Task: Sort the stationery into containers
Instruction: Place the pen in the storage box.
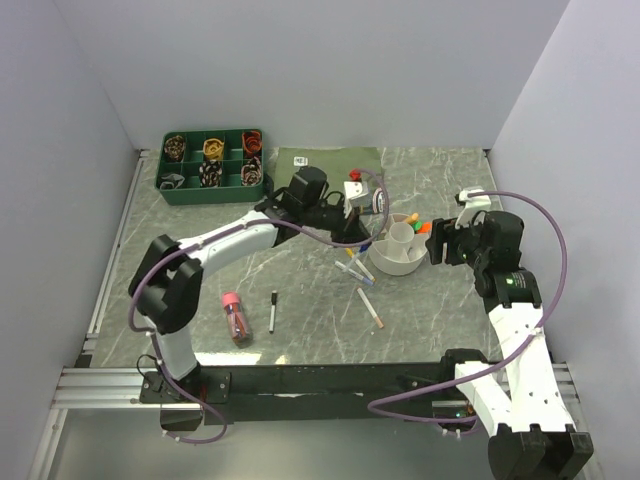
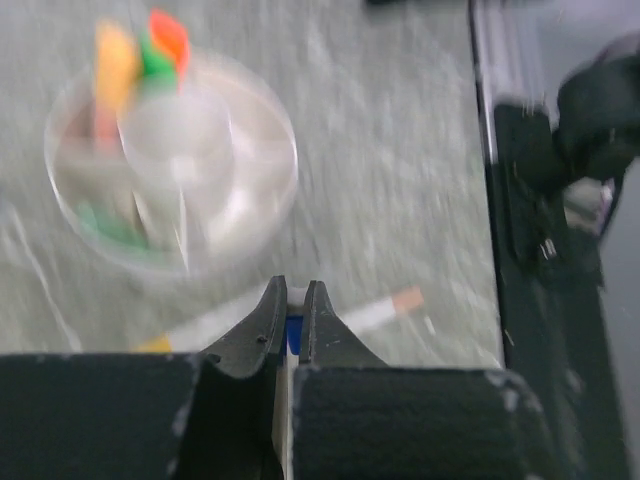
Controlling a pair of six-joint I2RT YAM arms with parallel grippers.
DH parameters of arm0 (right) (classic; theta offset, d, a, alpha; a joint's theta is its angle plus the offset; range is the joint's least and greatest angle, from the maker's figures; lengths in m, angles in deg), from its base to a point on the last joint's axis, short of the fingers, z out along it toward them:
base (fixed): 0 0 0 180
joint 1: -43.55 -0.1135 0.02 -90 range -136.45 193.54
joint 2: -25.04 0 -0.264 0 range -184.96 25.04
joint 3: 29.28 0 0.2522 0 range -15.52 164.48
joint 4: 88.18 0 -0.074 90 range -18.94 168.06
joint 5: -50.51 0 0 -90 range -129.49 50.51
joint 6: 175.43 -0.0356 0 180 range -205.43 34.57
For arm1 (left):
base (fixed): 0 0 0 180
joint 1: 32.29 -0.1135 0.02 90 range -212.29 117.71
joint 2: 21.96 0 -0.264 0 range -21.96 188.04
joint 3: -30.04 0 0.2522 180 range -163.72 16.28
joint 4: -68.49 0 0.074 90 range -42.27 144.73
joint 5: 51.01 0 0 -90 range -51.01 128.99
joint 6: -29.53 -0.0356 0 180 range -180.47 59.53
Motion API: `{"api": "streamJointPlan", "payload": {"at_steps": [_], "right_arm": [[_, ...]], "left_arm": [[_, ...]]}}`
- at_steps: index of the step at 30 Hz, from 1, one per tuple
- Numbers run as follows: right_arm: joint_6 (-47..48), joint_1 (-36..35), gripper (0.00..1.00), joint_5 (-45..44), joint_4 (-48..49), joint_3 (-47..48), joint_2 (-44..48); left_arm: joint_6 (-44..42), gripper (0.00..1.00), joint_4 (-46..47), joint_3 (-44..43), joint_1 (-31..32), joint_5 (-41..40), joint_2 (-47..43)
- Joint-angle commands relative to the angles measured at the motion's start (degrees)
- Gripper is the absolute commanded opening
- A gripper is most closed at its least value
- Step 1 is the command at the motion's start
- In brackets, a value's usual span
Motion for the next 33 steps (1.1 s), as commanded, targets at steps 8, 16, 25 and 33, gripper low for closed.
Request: {"api": "streamJointPlan", "payload": {"at_steps": [8, 16, 25, 33], "right_arm": [[-0.32, -0.31, 0.75, -1.07, 0.9, 1.25, 1.0], [0.64, -0.31, 0.75, -0.98, 0.11, 1.69, -0.66], [-0.06, -0.31, 0.75, -0.02, 0.11, -0.5, -2.51], [0.65, -0.31, 0.75, 0.69, 0.9, -0.6, -4.97]], "left_arm": [[11.71, 0.01, 42.44, -7.08, 1.37, 6.25, 8.8], [13.82, 0.01, 48.94, -8.76, 1.73, 5.72, 15.75], [15.67, 0.01, 55.19, -6.65, 1.2, 8.45, 19.44], [16.2, 0.43, 60.3, -0.32, -0.21, 8.97, 15.24]]}}
